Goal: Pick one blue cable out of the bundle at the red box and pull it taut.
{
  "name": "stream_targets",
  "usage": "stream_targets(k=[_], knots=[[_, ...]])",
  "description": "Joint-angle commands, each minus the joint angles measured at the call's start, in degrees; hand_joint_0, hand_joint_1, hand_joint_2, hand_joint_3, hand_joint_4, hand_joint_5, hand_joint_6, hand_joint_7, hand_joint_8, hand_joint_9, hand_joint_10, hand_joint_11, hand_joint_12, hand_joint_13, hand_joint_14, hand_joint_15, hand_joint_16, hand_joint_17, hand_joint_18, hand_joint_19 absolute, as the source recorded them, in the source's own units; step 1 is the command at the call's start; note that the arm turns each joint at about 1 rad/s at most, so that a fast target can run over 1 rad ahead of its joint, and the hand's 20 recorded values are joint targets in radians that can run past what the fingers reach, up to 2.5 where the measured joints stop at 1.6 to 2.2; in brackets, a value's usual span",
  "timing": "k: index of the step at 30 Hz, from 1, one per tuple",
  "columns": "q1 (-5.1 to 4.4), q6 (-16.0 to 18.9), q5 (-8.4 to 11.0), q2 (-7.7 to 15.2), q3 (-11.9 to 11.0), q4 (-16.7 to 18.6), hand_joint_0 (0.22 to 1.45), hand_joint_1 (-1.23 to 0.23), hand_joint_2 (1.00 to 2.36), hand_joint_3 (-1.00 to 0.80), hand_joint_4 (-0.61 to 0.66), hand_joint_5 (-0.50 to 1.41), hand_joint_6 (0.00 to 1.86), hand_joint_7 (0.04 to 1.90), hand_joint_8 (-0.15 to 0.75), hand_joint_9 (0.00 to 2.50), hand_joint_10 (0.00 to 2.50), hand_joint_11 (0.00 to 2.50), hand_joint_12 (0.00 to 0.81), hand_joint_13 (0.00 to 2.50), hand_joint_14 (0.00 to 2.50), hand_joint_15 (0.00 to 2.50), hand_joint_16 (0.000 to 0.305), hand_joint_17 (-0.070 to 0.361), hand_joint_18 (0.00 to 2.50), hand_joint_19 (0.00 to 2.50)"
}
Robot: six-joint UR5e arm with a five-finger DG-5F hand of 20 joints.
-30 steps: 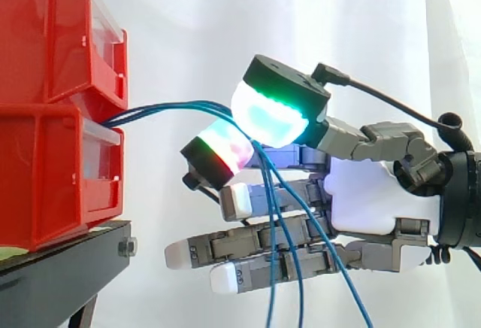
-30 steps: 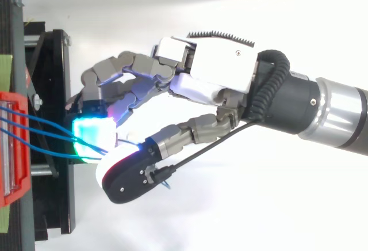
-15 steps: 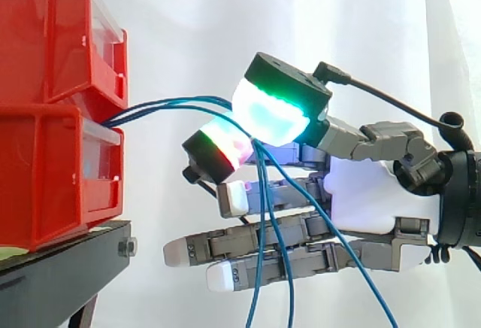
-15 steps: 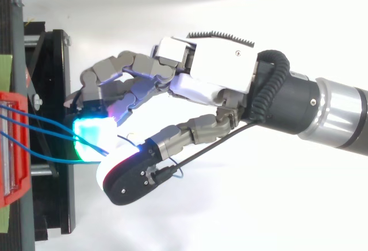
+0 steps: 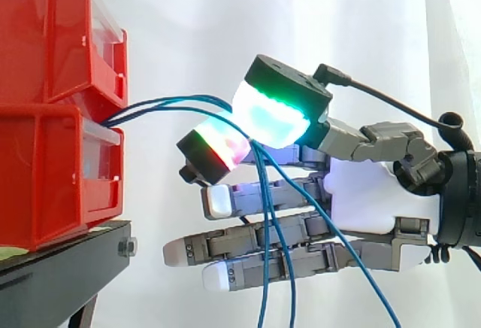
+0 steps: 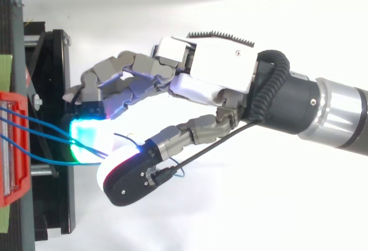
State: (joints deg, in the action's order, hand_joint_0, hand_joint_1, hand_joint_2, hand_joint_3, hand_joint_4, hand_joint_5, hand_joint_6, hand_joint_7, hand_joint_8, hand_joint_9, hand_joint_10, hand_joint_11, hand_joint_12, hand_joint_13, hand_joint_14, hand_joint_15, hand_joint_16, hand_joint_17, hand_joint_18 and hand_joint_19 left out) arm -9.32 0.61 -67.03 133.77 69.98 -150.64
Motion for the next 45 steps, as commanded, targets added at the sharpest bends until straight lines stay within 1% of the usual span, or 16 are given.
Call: stream_targets(k=[1, 4, 9, 16, 22, 24, 25, 27, 29, 30, 33, 35, 36, 40, 42, 45], knots=[[0.0, 0.0, 0.06, 0.0, 0.1, 0.0, 0.84, -0.96, 1.0, -0.5, -0.15, -0.21, 0.89, 1.05, 0.12, 0.75, 0.01, 0.85, 0.265, 0.29, 0.0, 0.12, 0.037, 0.083, 0.43, 0.22], [0.0, 0.0, 0.06, 0.0, 0.1, 0.0, 0.83, -0.96, 1.0, -0.5, -0.15, -0.21, 0.89, 1.05, 0.12, 0.75, 0.02, 0.84, 0.264, 0.29, 0.0, 0.12, 0.037, 0.083, 0.44, 0.21], [0.0, 0.0, 0.06, 0.0, 0.0, 0.0, 0.77, -1.02, 1.0, -0.5, -0.13, -0.22, 0.89, 1.05, 0.126, 0.72, 0.02, 0.85, 0.265, 0.27, 0.0, 0.1, 0.037, 0.084, 0.44, 0.19], [0.0, 0.0, -0.03, 0.0, 0.0, 0.0, 0.75, -1.05, 1.0, -0.5, -0.12, -0.22, 0.89, 1.03, 0.131, 0.71, 0.01, 0.85, 0.266, 0.26, 0.0, 0.11, 0.038, 0.084, 0.43, 0.19], [0.0, 0.0, -0.03, 0.0, 0.0, 0.0, 0.67, -1.05, 1.0, -0.5, -0.1, -0.22, 0.89, 1.01, 0.142, 0.71, 0.02, 0.86, 0.265, 0.25, 0.0, 0.12, 0.038, 0.085, 0.42, 0.22], [0.0, 0.0, -0.03, -0.1, 0.0, 0.0, 0.62, -1.03, 1.0, -0.5, -0.09, -0.22, 0.88, 1.02, 0.147, 0.72, 0.01, 0.86, 0.266, 0.25, 0.01, 0.13, 0.038, 0.086, 0.41, 0.24], [0.0, 0.0, -0.03, 0.0, 0.0, 0.0, 0.62, -1.03, 1.0, -0.5, -0.08, -0.22, 0.88, 1.02, 0.149, 0.72, 0.02, 0.86, 0.267, 0.25, 0.0, 0.13, 0.038, 0.086, 0.41, 0.24], [0.0, 0.0, -0.03, 0.0, 0.0, 0.0, 0.56, -0.98, 1.0, -0.5, -0.06, -0.22, 0.88, 1.01, 0.165, 0.74, 0.02, 0.86, 0.273, 0.26, 0.0, 0.14, 0.039, 0.089, 0.41, 0.26], [0.0, 0.0, -0.03, 0.0, 0.0, 0.0, 0.54, -0.95, 1.0, -0.5, -0.05, -0.21, 0.88, 1.0, 0.178, 0.76, 0.02, 0.87, 0.281, 0.27, 0.01, 0.15, 0.04, 0.091, 0.41, 0.27], [0.0, 0.0, -0.03, 0.0, 0.0, 0.0, 0.52, -0.9, 1.0, -0.5, -0.04, -0.21, 0.88, 1.0, 0.188, 0.77, 0.01, 0.87, 0.288, 0.27, 0.01, 0.15, 0.041, 0.093, 0.42, 0.28], [0.0, 0.0, -0.03, 0.0, 0.0, 0.0, 0.5, -0.86, 1.0, -0.5, -0.03, -0.21, 0.87, 0.97, 0.205, 0.79, 0.01, 0.88, 0.299, 0.29, 0.01, 0.16, 0.043, 0.096, 0.43, 0.29], [0.0, 0.0, -0.03, 0.0, 0.0, 0.0, 0.5, -0.86, 1.0, -0.5, -0.03, -0.21, 0.87, 0.97, 0.206, 0.8, 0.01, 0.87, 0.3, 0.29, 0.01, 0.16, 0.043, 0.097, 0.43, 0.3], [0.0, 0.0, -0.03, 0.0, 0.0, 0.0, 0.49, -0.81, 1.0, -0.5, -0.03, -0.2, 0.87, 0.99, 0.22, 0.83, 0.01, 0.88, 0.303, 0.31, 0.01, 0.17, 0.044, 0.098, 0.44, 0.31], [0.0, 0.0, -0.03, 0.0, 0.1, 0.0, 0.51, -0.78, 1.0, -0.5, -0.03, -0.2, 0.86, 1.0, 0.218, 0.83, 0.01, 0.9, 0.3, 0.32, 0.01, 0.18, 0.043, 0.096, 0.45, 0.32], [0.0, 0.0, -0.03, 0.0, 0.0, 0.0, 0.57, -0.74, 1.0, -0.5, -0.04, -0.19, 0.86, 1.05, 0.212, 0.85, 0.02, 0.91, 0.288, 0.33, 0.01, 0.18, 0.04, 0.09, 0.45, 0.35], [0.0, 0.0, -0.03, 0.0, 0.1, 0.0, 0.62, -0.72, 1.0, -0.48, -0.05, -0.19, 0.86, 1.06, 0.211, 0.87, 0.02, 0.91, 0.285, 0.34, 0.01, 0.19, 0.039, 0.088, 0.45, 0.36]])
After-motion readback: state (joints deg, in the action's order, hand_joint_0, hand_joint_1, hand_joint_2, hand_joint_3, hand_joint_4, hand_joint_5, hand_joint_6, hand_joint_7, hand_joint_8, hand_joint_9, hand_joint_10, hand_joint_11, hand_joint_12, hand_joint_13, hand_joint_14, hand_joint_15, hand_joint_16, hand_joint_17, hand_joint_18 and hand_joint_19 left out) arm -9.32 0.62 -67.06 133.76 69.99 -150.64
